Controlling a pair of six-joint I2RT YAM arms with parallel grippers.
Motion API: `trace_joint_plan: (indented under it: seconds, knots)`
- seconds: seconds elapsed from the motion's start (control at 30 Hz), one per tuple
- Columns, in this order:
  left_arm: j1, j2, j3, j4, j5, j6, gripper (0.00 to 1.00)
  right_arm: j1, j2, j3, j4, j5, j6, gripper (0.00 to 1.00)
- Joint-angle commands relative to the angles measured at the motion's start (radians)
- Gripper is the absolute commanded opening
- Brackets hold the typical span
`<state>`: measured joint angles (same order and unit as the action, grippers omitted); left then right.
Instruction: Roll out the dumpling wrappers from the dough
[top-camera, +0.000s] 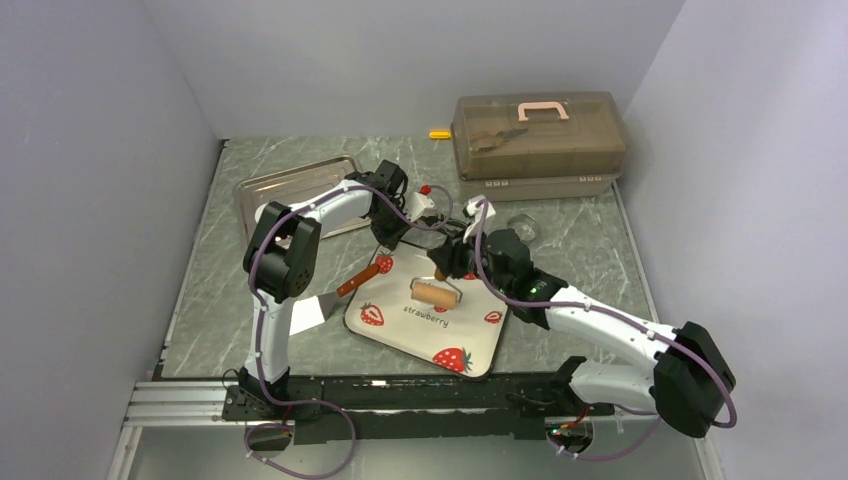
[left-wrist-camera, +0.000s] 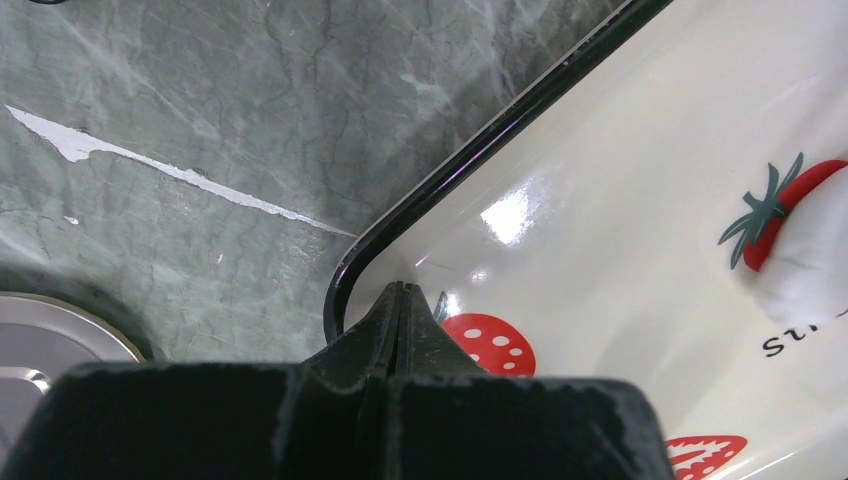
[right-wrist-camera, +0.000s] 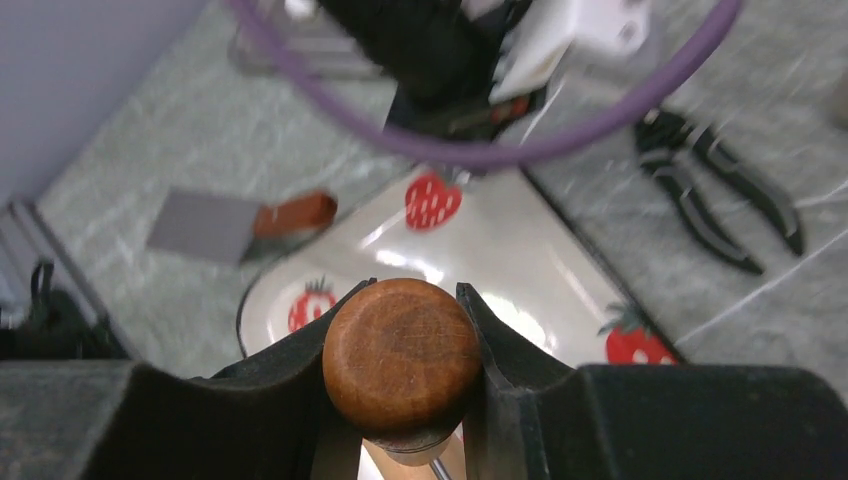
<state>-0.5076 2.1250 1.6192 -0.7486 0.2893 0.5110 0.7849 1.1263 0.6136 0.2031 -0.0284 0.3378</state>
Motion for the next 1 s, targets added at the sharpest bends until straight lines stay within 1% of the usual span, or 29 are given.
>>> trace_joint_plan:
  seconds: [0.0, 0.07, 0.17, 0.3, 0.43, 0.5, 0.63, 0.77, 0.9, 0.97]
  knots:
    - [-0.003, 0.035, 0.006, 0.020, -0.037, 0.015, 0.00, -0.014, 0.052, 0.096, 0.206, 0.131, 0.055, 0.00]
    - [-0.004, 0.035, 0.007, 0.020, -0.037, 0.016, 0.00, -0.013, 0.112, 0.129, 0.213, 0.161, 0.016, 0.00]
    - [-0.004, 0.038, 0.009, 0.018, -0.037, 0.016, 0.00, -0.013, 0.206, 0.145, 0.255, 0.145, -0.048, 0.00]
    - [-0.004, 0.037, 0.009, 0.018, -0.036, 0.014, 0.00, -0.008, 0.290, 0.145, 0.212, 0.147, -0.083, 0.00]
    - [-0.004, 0.040, 0.012, 0.016, -0.035, 0.016, 0.00, -0.004, 0.306, 0.013, 0.263, 0.185, -0.111, 0.00]
    - [-0.004, 0.042, 0.014, 0.011, -0.035, 0.015, 0.00, -0.003, 0.326, -0.027, 0.249, 0.179, -0.106, 0.00]
    - [-0.004, 0.041, 0.013, 0.014, -0.035, 0.016, 0.00, 0.046, 0.369, -0.102, 0.233, 0.199, -0.091, 0.00]
    - [-0.004, 0.039, 0.012, 0.015, -0.036, 0.016, 0.00, 0.093, 0.400, -0.129, 0.213, 0.206, -0.084, 0.00]
    - [-0.003, 0.038, 0.010, 0.017, -0.036, 0.015, 0.00, 0.142, 0.402, -0.112, 0.178, 0.210, -0.101, 0.00]
    - [-0.005, 0.037, 0.010, 0.018, -0.037, 0.015, 0.00, 0.144, 0.395, -0.104, 0.160, 0.234, -0.087, 0.00]
